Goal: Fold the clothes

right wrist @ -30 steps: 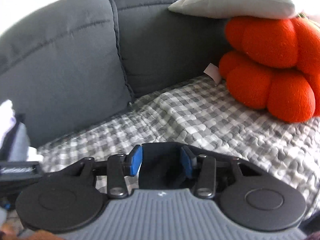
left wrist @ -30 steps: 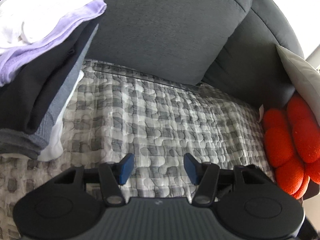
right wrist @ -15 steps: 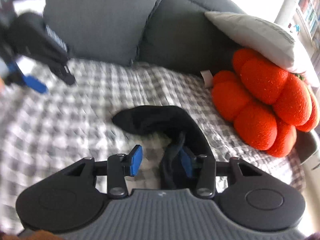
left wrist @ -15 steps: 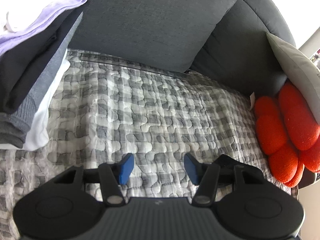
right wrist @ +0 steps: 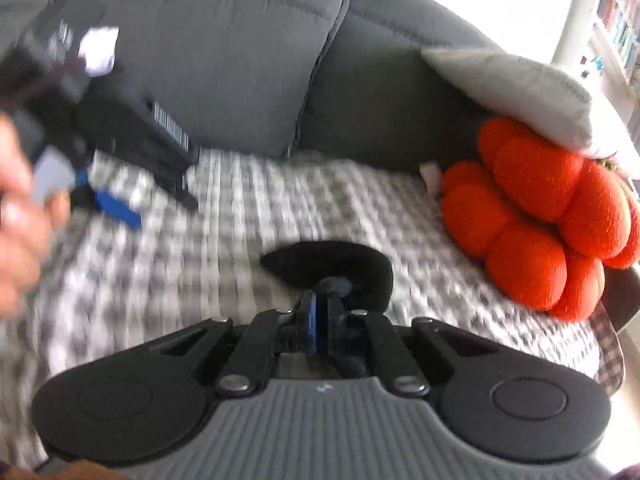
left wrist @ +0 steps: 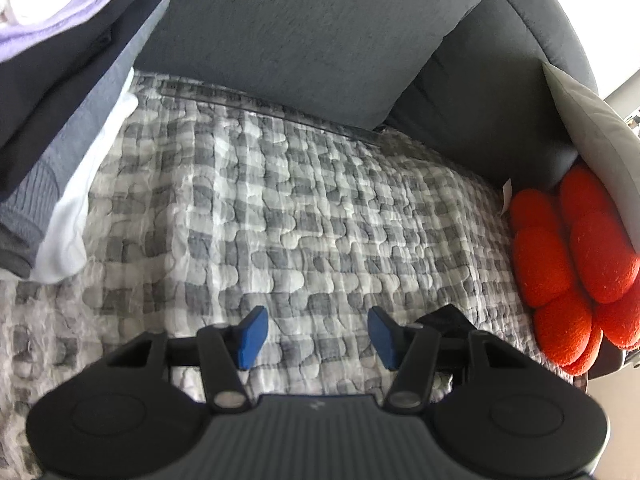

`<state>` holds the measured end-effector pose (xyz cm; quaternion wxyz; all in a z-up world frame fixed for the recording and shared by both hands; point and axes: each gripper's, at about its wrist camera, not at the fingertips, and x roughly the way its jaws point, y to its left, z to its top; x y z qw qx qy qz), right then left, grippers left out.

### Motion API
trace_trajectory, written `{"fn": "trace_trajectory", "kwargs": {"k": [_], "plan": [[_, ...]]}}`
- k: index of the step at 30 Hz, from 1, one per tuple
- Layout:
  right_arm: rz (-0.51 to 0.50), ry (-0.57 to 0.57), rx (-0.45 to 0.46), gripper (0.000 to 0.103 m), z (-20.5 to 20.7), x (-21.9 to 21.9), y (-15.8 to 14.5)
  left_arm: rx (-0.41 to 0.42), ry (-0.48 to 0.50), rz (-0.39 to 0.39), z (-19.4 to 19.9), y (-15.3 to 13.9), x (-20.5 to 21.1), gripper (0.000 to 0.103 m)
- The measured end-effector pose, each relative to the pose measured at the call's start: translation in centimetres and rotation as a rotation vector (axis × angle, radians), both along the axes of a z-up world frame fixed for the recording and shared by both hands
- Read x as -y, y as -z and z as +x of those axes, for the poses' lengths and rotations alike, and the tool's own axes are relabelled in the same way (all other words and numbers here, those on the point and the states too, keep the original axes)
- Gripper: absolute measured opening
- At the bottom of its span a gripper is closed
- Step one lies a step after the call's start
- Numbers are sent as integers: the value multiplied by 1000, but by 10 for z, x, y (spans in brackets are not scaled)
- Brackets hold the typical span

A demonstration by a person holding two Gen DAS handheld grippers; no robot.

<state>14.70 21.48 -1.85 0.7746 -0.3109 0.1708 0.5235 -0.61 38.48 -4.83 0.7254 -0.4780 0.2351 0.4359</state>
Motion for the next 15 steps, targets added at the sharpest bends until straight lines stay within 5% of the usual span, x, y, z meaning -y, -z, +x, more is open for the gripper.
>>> {"fn": "trace_trajectory", "kwargs": {"k": [6,8,11,14,15], "plan": [[-183,-126,24,7,-19,-4,17,14,-23,-6,-4,0,-1,56],[-188,-119,75,14,-26,-12,18,16,-16,-13,-4,1,-1,56],[-130,-111,29,16,-26,-20,7,22,-10,-26,-4,2,-3,56],[-126,-53,24,49,-15,-42,3,21,-14,-27,-4,3,-4,56],[-141,-29,40,50,-12,-50,5,20,-14,-28,-4,3,-4,56]]}}
